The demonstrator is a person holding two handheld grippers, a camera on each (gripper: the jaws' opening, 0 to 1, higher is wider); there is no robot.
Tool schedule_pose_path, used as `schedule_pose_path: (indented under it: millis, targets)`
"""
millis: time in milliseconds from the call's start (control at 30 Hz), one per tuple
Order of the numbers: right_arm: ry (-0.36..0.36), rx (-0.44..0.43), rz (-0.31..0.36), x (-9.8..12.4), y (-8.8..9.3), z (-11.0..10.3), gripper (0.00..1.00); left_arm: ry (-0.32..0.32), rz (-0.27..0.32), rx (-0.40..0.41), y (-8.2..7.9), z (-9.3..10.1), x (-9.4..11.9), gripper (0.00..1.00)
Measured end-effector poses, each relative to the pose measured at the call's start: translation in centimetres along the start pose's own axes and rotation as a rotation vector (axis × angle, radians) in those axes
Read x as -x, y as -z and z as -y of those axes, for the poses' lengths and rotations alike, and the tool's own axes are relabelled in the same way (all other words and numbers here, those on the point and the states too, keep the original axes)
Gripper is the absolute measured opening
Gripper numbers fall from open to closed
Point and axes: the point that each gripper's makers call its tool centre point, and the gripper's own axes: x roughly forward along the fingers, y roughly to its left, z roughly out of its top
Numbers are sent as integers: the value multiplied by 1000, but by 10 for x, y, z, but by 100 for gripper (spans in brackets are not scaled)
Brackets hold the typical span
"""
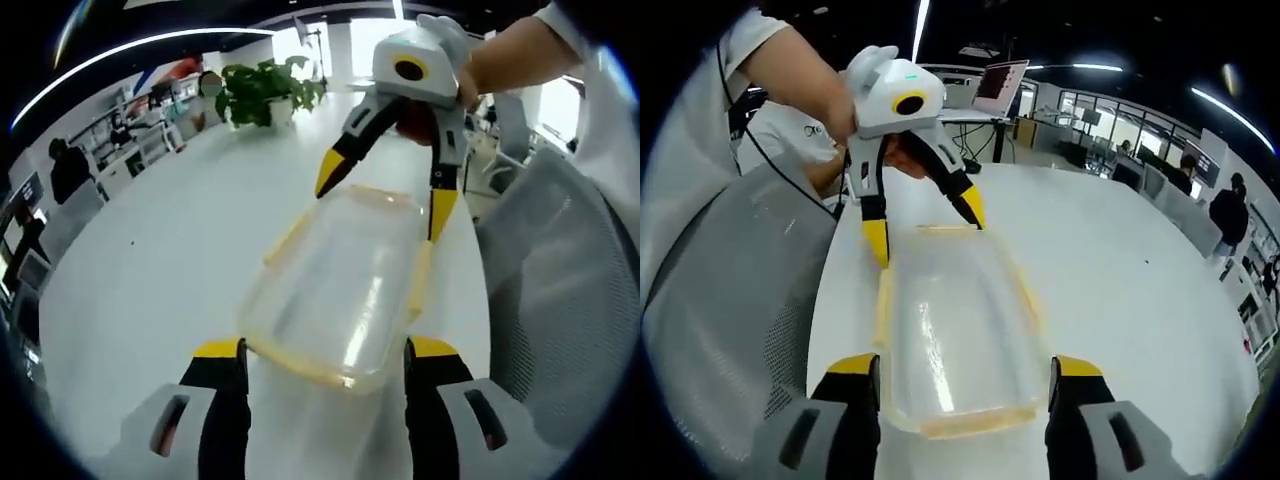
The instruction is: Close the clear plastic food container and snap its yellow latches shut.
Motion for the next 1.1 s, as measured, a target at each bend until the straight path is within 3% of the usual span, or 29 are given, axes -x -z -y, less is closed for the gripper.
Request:
schedule_pose_path:
  millis: [700,1100]
  targets:
    - [-72,96,-11,-43,-40,1,67,-51,8,80,40,-24,37,61]
    - [-79,106,-10,-59,-54,22,67,-61,-3,86,45,-52,41,61]
